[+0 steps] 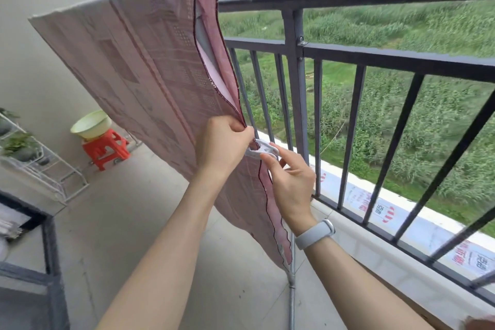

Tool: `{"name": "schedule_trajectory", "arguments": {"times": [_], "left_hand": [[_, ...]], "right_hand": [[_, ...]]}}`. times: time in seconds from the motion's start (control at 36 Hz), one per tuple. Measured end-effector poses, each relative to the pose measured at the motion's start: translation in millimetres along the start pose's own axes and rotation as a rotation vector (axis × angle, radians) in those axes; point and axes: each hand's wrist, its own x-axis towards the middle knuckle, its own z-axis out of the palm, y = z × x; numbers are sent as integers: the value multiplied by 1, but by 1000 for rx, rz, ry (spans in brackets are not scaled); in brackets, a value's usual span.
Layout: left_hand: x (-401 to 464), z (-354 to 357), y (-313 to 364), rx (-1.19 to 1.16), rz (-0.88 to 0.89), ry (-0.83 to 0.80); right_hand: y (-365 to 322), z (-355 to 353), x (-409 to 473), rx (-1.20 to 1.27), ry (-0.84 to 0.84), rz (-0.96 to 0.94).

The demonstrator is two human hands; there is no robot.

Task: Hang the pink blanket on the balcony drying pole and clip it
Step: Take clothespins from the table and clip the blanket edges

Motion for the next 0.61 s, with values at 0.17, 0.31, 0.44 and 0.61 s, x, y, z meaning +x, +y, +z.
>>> {"name": "schedule_trajectory", "arguments": {"times": [0.17, 0.31, 0.44, 0.61], "left_hand": [[8, -6, -3, 239, 162, -24], [9, -4, -15, 180, 246, -26], [-12, -2, -38, -25, 416, 54], [-76, 55, -97, -233, 531, -41]], "right_hand": [[10, 7, -11, -128, 35, -43], [18, 9, -19, -140, -8, 13], [23, -5, -33, -160, -97, 35], [47, -69, -87, -501, 92, 77]]}}
